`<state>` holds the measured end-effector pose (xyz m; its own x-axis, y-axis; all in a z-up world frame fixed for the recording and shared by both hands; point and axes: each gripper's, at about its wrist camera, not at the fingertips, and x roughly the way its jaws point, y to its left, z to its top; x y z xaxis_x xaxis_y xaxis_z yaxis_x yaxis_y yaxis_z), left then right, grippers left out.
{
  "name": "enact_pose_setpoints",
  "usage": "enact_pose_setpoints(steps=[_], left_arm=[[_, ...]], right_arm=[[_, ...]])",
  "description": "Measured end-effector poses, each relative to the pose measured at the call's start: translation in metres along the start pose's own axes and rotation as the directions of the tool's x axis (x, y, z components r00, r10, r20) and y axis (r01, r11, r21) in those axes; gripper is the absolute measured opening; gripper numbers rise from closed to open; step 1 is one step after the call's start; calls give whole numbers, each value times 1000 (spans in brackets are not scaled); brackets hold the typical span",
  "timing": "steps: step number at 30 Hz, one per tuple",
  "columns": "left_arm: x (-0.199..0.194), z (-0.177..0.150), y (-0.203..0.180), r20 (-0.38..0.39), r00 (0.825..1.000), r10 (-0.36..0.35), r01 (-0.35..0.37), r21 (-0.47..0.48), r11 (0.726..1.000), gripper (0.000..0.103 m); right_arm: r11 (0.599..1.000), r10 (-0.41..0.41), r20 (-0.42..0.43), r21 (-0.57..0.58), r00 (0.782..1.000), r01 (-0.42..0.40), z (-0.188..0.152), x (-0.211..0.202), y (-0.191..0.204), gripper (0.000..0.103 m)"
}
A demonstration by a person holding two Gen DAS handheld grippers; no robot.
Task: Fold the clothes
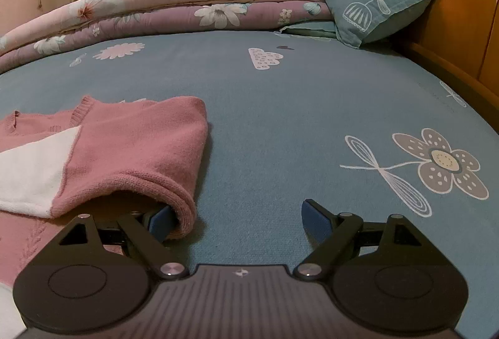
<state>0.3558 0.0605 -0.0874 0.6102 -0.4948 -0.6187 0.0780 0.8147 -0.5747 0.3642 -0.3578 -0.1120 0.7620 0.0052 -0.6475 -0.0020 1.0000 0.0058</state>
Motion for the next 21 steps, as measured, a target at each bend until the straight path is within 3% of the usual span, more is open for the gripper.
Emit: enact_pose_setpoints(steps=[3, 6, 13, 21], left_arm=[[7, -5, 15, -37, 999, 5, -10, -146, 989, 49], [9, -16, 23, -54, 998, -38, 24, -234, 972, 49], [38, -12, 33, -52, 997, -65, 47, -298, 953, 54], [37, -11, 35, 48, 994, -97, 107, -323, 940, 56]], right_arm=[[1000, 10, -4, 16, 1000, -10, 0, 1, -2, 88], [1000, 16, -6, 26, 1000, -16, 0, 2, -4, 88], [999, 15, -6, 30, 1000, -15, -1, 2, -3, 89], [999, 20, -7, 37, 1000, -20, -2, 4, -4, 89]])
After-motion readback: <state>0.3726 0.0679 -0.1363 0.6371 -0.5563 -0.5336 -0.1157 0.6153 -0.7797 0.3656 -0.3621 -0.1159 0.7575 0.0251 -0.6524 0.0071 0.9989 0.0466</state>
